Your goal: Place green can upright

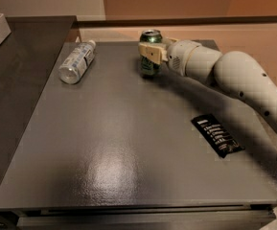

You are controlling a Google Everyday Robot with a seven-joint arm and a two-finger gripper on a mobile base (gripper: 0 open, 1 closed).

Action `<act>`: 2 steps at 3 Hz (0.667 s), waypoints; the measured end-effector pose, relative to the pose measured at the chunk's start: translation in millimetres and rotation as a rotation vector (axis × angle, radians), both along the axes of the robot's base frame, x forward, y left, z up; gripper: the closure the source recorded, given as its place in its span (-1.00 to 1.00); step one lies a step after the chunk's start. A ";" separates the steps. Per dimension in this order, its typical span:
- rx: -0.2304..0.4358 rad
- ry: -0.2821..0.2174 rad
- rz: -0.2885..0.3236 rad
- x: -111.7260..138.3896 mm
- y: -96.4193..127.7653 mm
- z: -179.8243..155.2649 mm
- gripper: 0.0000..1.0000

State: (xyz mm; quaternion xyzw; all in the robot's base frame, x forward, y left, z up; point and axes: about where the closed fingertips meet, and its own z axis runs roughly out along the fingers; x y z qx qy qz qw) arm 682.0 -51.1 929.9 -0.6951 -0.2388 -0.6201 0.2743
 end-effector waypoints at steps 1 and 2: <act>-0.006 -0.033 -0.013 -1.0 0.7 -4.0 0.08; -0.002 -0.073 -0.018 -1.8 2.2 -7.3 -0.40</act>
Offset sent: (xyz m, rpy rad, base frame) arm -0.0030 0.0001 -0.0120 0.0014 -0.1250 -0.0299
